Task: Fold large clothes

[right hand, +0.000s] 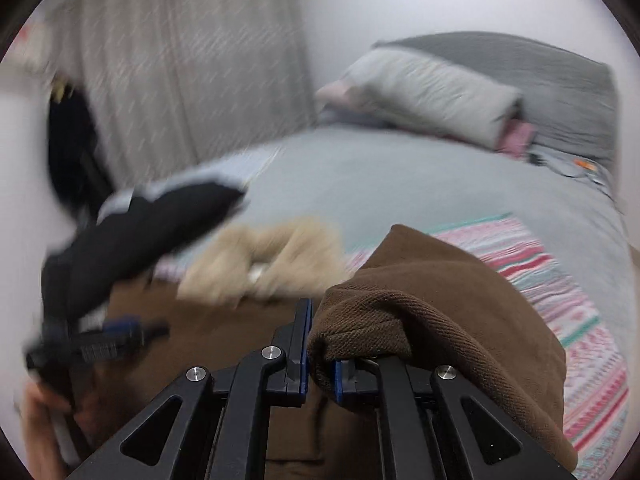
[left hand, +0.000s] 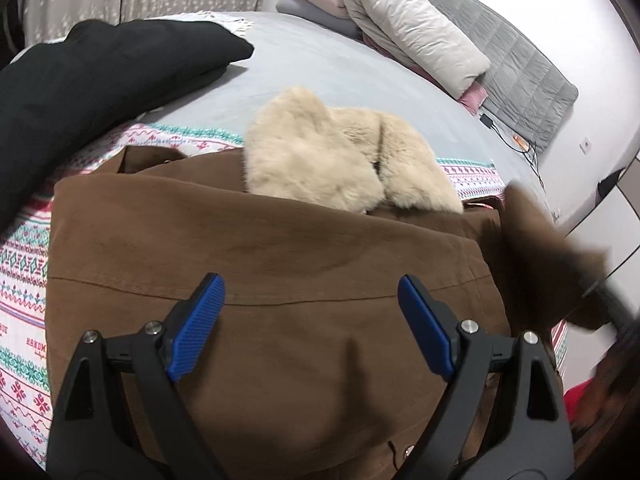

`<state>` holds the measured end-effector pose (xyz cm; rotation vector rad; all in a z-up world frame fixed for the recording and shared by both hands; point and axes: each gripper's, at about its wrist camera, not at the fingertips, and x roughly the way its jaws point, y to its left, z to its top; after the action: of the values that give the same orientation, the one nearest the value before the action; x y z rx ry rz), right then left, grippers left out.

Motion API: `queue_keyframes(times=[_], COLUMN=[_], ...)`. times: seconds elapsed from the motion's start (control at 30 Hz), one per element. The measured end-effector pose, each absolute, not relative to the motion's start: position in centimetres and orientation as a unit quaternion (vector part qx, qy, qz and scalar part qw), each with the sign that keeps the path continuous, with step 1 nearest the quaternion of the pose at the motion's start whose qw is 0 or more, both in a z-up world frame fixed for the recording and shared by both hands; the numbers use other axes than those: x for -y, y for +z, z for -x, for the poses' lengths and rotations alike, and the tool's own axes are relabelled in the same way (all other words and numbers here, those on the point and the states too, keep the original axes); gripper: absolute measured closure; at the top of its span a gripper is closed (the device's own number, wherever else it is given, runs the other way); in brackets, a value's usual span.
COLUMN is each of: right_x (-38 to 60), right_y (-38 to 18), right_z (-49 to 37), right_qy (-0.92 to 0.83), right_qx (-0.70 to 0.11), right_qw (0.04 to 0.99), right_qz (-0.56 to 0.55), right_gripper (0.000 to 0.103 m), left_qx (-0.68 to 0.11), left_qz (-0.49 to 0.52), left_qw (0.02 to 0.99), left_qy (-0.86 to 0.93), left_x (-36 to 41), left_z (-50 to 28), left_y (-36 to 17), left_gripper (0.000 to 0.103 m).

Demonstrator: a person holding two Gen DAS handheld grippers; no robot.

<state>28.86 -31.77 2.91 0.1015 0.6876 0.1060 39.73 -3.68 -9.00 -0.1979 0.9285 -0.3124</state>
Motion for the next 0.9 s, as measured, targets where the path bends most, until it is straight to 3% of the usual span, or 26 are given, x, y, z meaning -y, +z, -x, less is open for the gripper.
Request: queue_keyframes(times=[0.07,0.2,0.23,0.3,0.4,0.53,0.63,0.7,0.9], right_x=[29.7,26.8,26.7,26.6,27.7,31.0,34.3,37.3,45.7], right_y=[-0.8,-8.4,-8.7,-8.3,-6.8,-3.8,-0.7,1.2,-0.1], right_z=[-30.1,-31.3,-30.8,-29.9,-28.4,-26.4,-24.5,-23.1,-22.6], right_qy=[0.070,0.059,0.059,0.072,0.110,0.169,0.188,0.159,0.078], right_qx=[-0.388,-0.495,-0.474,-0.466,-0.483,-0.516,-0.482,-0.441,-0.428], right_qw=[0.919,0.865,0.876,0.878,0.868,0.839,0.854,0.880,0.888], right_qz=[-0.023,0.053,0.073,0.084,0.047,-0.023,-0.058,-0.070,-0.147], right_gripper=[0.090,0.073,0.070,0.049,0.037,0.035,0.035,0.028,0.027], left_qx=[-0.451,-0.450,-0.449,-0.447,-0.440,-0.418,-0.399,-0.383,-0.345], left_qz=[0.095,0.076,0.069,0.051,0.024,-0.014,-0.047,-0.073,-0.210], left_qw=[0.875,0.878,0.879,0.881,0.885,0.890,0.891,0.886,0.839], left_qy=[-0.148,-0.145,-0.146,-0.147,-0.151,-0.181,-0.214,-0.251,-0.365], left_x=[3.8,4.4,4.8,5.7,7.2,9.8,12.6,14.9,22.7], left_z=[-40.0,-39.8,-39.7,-39.5,-38.9,-37.2,-35.1,-33.3,-28.1], left_y=[-9.5,-9.8,-9.8,-9.9,-9.6,-8.3,-6.7,-5.9,-6.0], left_gripper=[0.015,0.015,0.015,0.015,0.015,0.015,0.015,0.015,0.015])
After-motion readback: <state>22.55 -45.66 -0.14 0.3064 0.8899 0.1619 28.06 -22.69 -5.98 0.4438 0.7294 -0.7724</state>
